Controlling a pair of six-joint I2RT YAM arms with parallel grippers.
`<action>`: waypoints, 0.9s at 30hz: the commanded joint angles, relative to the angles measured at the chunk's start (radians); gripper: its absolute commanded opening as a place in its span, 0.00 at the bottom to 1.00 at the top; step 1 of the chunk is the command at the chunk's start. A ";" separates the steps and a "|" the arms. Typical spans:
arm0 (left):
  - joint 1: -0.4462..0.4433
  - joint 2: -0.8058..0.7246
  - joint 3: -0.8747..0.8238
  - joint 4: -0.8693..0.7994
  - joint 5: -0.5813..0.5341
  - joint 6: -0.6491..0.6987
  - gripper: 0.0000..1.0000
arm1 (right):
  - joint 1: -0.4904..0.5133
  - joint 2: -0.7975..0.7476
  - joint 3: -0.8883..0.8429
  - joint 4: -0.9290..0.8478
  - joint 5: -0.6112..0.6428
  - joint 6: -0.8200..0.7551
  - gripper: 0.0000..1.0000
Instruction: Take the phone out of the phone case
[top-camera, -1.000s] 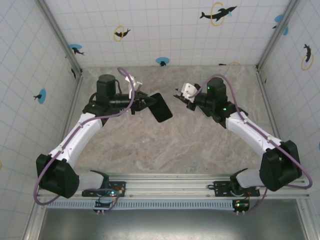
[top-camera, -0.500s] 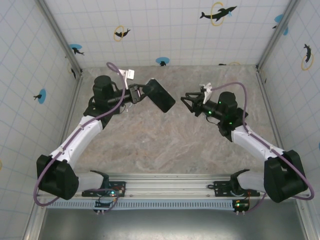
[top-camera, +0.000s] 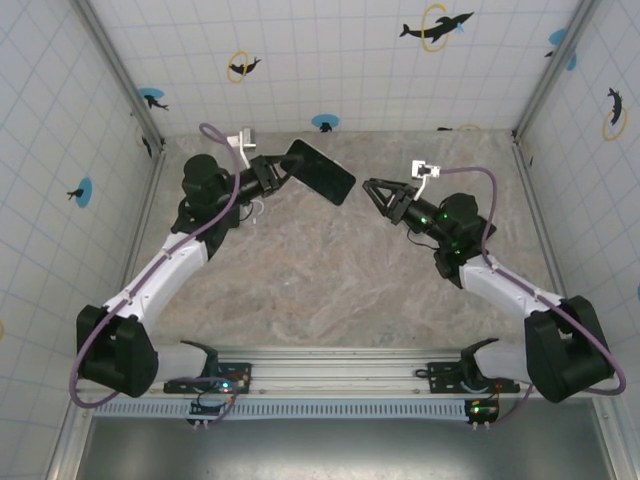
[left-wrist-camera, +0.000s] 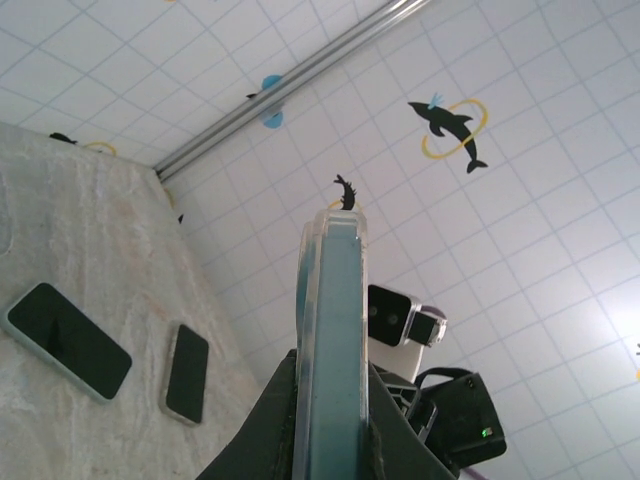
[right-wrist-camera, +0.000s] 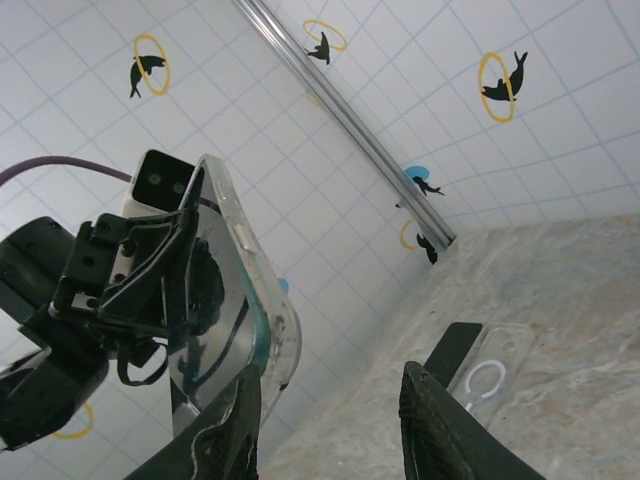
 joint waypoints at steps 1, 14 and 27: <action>0.004 0.007 0.011 0.104 -0.004 -0.058 0.00 | 0.005 0.016 -0.009 0.106 0.004 0.060 0.39; -0.008 0.012 -0.020 0.164 0.009 -0.096 0.00 | 0.015 0.078 0.041 0.144 -0.024 0.118 0.38; -0.008 0.021 -0.020 0.171 0.019 -0.101 0.00 | 0.022 0.114 0.046 0.239 -0.024 0.194 0.37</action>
